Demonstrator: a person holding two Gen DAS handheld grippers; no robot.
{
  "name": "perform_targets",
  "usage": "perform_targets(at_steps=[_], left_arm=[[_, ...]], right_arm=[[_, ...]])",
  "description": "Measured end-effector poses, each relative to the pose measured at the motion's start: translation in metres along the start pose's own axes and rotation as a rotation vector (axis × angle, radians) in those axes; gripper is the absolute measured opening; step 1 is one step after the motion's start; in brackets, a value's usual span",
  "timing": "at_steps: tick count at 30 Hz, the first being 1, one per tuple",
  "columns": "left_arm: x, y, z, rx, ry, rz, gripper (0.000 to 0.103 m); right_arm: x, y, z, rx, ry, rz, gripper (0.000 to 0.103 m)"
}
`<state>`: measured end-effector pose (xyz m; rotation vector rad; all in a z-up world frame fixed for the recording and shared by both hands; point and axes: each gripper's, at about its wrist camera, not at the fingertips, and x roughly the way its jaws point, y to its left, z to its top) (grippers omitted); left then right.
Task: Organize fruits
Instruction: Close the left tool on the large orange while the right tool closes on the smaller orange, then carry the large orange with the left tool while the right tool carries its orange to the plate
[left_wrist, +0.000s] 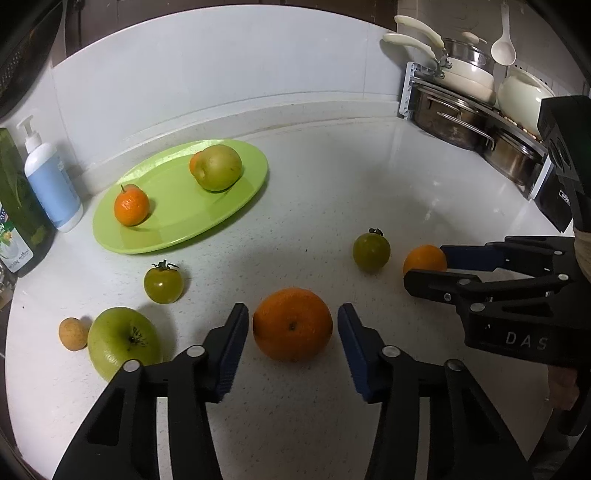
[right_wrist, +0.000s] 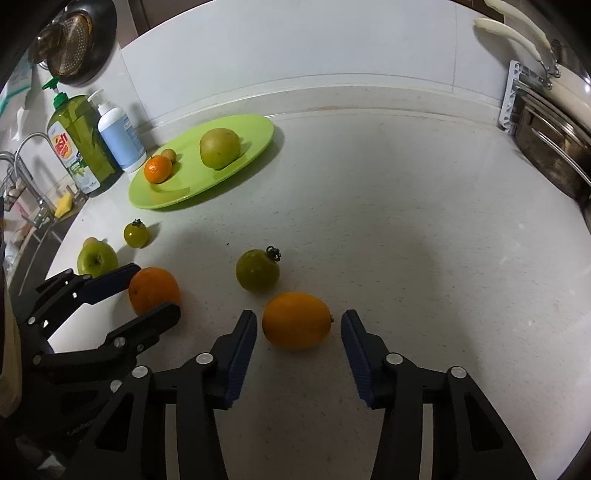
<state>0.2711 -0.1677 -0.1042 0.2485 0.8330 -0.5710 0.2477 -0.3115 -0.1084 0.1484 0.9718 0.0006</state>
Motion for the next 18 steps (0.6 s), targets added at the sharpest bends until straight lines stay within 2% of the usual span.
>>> perform_targets(at_steps=[2, 18], left_arm=[[0.001, 0.0, 0.0, 0.002, 0.001, 0.0, 0.043], [-0.012, 0.001, 0.004, 0.003, -0.027, -0.018, 0.042]], right_arm=[[0.001, 0.001, 0.0, -0.004, 0.006, 0.002, 0.041], [-0.008, 0.004, 0.001, -0.026, -0.016, 0.006, 0.041]])
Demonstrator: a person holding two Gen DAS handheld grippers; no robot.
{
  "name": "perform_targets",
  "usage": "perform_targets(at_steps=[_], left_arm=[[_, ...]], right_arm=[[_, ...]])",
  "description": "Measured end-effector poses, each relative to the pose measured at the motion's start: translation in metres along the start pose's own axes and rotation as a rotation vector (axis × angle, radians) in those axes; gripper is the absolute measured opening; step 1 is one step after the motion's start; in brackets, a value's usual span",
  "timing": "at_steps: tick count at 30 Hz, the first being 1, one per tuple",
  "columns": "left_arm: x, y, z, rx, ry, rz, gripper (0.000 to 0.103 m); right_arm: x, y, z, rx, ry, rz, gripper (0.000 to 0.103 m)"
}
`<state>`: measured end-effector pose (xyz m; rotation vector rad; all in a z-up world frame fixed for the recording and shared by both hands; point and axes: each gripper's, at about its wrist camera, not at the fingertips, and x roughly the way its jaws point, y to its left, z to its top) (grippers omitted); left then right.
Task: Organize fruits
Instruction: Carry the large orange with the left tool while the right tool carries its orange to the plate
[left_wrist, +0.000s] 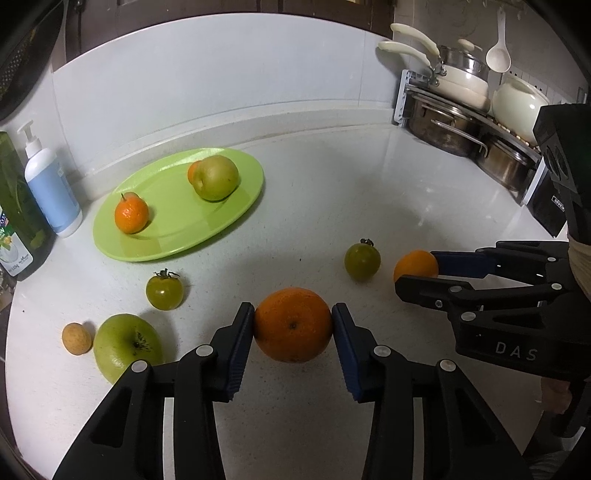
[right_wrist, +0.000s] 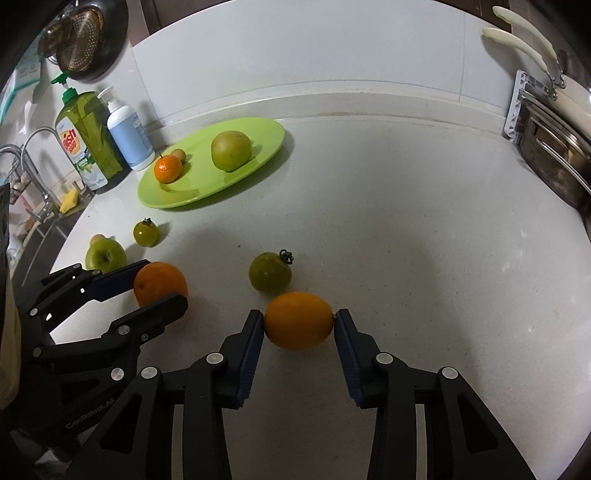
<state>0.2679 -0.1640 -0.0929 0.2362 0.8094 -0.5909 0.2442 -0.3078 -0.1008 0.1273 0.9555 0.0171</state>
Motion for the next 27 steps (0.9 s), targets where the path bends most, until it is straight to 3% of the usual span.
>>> perform_targets(at_steps=[27], left_arm=[[-0.084, 0.047, 0.019, -0.043, -0.156, 0.055, 0.042]], right_arm=[[-0.047, 0.065, 0.037, -0.087, -0.154, 0.083, 0.041]])
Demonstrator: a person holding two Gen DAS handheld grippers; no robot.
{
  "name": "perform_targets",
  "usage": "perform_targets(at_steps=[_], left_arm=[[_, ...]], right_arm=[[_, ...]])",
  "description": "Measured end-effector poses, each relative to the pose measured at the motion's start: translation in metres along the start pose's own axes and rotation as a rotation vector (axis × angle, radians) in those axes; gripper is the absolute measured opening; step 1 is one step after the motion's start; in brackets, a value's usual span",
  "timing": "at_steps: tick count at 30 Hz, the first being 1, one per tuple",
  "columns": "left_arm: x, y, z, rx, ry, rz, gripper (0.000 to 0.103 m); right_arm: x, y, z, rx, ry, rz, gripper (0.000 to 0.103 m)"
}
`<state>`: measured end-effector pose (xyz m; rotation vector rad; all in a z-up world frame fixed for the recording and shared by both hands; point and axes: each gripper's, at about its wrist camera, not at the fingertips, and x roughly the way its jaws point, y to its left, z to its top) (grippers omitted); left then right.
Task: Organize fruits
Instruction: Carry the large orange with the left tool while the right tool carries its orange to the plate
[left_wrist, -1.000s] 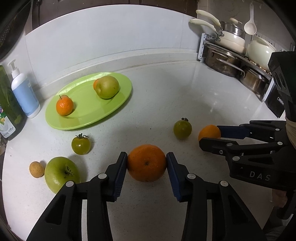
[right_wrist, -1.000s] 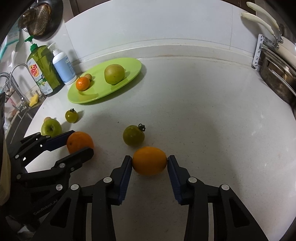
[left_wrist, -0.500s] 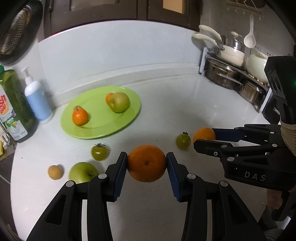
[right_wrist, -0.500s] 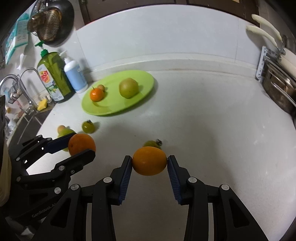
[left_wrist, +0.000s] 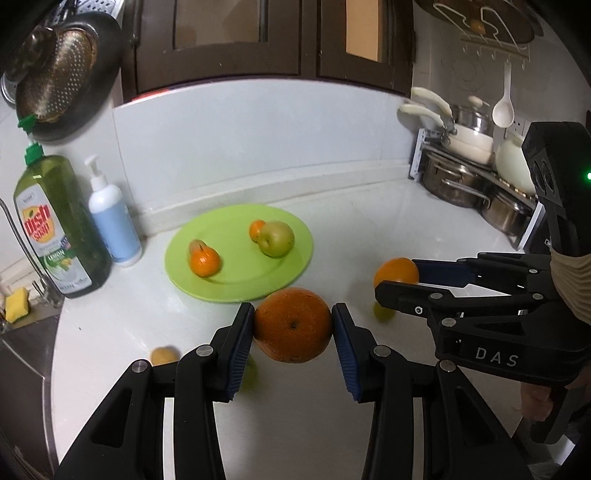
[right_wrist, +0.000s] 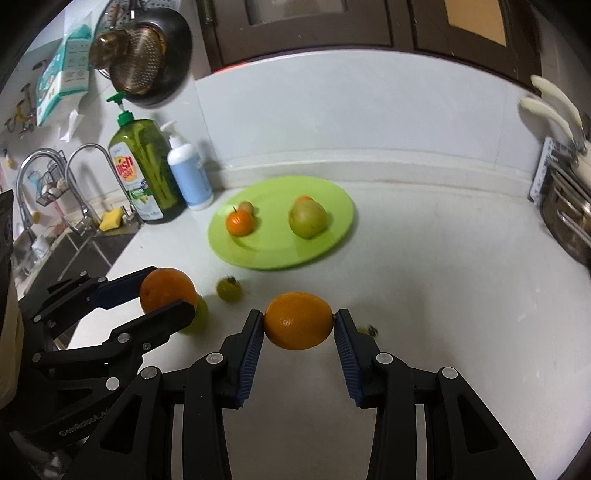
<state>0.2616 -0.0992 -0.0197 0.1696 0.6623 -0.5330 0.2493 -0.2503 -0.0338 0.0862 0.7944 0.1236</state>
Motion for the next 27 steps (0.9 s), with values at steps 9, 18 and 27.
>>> perform_targets(at_steps=[9, 18, 27], left_arm=[[-0.012, 0.017, 0.024, 0.014, -0.064, 0.013, 0.042], [-0.01, 0.035, 0.049, 0.033, -0.101, 0.041, 0.042], [0.013, 0.059, 0.074, 0.017, -0.094, 0.079, 0.042]], right_arm=[[-0.003, 0.019, 0.027, -0.028, -0.062, 0.016, 0.041], [0.008, 0.028, 0.058, -0.052, -0.082, 0.026, 0.041], [0.029, 0.031, 0.093, -0.091, -0.087, 0.009, 0.041]])
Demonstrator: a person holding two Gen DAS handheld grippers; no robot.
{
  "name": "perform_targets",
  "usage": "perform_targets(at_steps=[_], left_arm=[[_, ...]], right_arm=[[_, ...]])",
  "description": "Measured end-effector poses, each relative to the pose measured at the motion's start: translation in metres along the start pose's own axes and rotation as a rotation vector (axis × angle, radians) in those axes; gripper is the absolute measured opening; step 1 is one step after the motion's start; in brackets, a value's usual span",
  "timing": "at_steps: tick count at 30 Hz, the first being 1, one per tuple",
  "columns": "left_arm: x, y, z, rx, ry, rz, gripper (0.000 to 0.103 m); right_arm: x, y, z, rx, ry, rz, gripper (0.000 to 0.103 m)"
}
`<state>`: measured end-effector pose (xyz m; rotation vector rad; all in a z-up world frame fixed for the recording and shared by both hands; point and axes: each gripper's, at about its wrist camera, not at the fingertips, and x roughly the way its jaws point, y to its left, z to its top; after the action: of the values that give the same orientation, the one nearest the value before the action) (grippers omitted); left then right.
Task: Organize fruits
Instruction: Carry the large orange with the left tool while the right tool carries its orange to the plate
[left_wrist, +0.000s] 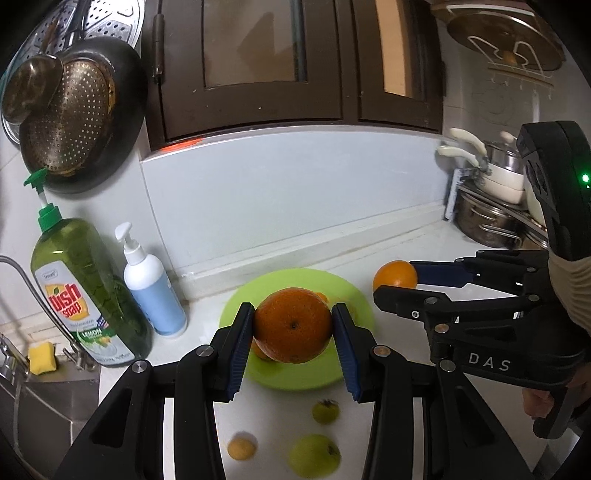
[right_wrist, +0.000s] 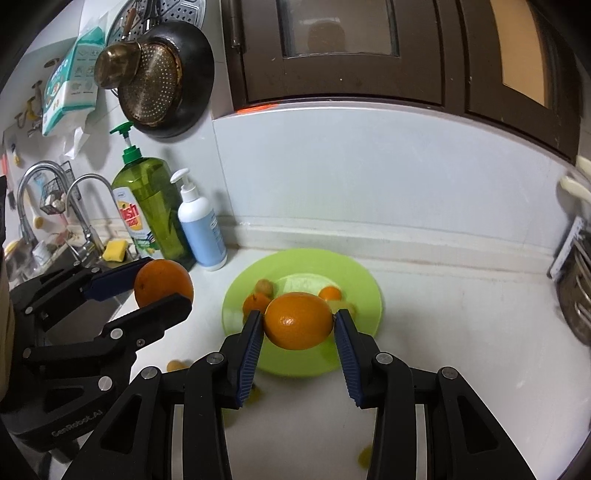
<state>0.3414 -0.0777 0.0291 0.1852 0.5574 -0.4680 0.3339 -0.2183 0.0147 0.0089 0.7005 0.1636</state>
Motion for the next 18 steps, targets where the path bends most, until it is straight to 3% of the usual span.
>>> perform_targets(at_steps=[18], left_arm=[[0.091, 0.039, 0.022, -0.015, 0.104, 0.019, 0.042]], right_arm=[[0.094, -0.017, 0.048, -0.034, 0.092, 0.0, 0.041]])
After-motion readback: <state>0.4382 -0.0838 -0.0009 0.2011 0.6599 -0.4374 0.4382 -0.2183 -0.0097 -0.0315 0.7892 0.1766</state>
